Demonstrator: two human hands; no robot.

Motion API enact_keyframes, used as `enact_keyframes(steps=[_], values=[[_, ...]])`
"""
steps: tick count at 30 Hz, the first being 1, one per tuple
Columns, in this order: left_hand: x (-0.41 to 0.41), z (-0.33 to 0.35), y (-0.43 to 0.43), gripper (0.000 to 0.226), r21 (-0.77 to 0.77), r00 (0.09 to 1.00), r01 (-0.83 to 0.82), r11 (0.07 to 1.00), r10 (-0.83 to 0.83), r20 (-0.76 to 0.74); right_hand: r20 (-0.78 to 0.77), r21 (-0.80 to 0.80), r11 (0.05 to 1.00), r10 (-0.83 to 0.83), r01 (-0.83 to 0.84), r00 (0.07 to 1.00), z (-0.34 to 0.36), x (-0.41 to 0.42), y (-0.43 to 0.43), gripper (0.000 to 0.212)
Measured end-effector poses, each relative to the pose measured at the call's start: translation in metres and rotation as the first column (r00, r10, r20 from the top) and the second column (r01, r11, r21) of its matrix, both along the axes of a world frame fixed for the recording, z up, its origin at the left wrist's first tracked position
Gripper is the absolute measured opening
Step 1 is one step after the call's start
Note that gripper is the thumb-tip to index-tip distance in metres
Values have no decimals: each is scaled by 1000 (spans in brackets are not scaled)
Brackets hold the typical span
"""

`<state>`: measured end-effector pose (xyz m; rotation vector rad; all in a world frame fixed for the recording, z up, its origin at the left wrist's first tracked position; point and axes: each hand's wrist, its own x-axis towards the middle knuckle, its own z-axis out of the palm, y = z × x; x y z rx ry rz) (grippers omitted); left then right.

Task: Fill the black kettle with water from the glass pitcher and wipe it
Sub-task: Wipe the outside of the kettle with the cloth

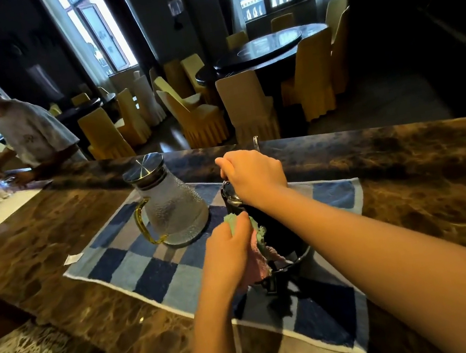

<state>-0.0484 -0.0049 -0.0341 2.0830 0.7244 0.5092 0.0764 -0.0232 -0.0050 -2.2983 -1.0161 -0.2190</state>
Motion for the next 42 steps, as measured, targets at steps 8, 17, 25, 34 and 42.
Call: enact_keyframes(steps=[8,17,25,34,42], values=[[0,12,0,46,243,989,-9,970,45,-144,-22,4,1000,-8,8,1000,0,1,2,44],[0,-4,-15,41,124,995,-87,988,80,58,-28,37,999,-16,17,999,-2,-1,1,43],[-15,-75,-37,96,-267,866,-222,938,315,389,-62,31,1000,0,2,998,-1,4,1,44],[-2,-16,2,36,-499,953,237,834,-101,285,-85,37,999,-18,21,996,0,6,4,44],[-11,-70,-35,59,-387,838,-163,907,334,431,-80,28,998,-56,59,995,-1,2,7,44]])
